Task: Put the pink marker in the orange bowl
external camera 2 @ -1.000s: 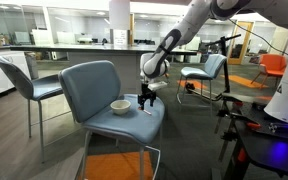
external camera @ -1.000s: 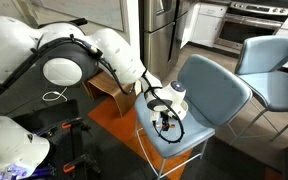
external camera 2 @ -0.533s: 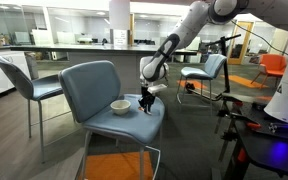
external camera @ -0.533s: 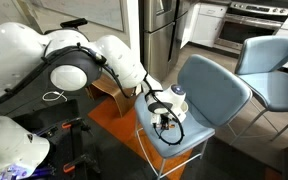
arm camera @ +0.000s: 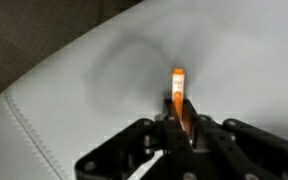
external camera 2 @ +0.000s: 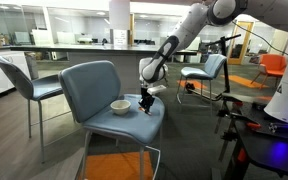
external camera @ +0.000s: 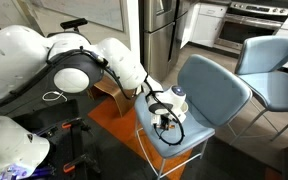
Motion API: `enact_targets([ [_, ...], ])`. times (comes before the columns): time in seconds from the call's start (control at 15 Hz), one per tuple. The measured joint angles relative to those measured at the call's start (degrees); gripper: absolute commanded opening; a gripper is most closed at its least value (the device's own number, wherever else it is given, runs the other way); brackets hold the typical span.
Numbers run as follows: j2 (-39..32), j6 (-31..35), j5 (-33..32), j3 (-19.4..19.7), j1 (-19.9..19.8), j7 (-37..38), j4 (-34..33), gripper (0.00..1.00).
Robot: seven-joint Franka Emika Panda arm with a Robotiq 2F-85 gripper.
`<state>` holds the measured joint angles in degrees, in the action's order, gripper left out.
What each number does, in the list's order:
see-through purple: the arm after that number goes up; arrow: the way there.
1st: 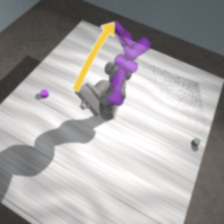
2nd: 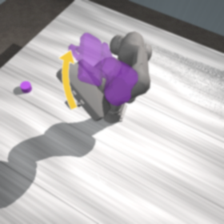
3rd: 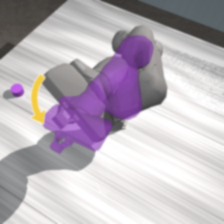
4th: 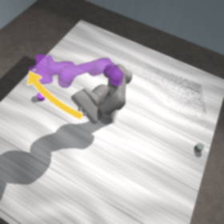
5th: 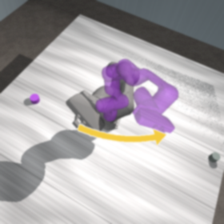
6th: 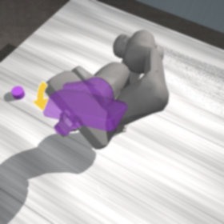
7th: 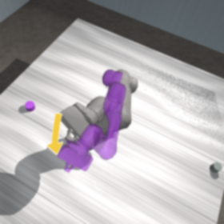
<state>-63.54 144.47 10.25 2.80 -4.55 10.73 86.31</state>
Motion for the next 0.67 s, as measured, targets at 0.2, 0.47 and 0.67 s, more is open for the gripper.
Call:
enact_targets([
  [0.2,0.34,-0.27,-0.04,0.02,0.9,1.0,-0.16,0.03],
  [0.47,2.74,-4.06,-0.17,0.38,2.33,2.37,-0.1,0.03],
  [0.67,5.67,-7.43,-0.2,1.26,3.59,4.52,0.32,0.03],
])
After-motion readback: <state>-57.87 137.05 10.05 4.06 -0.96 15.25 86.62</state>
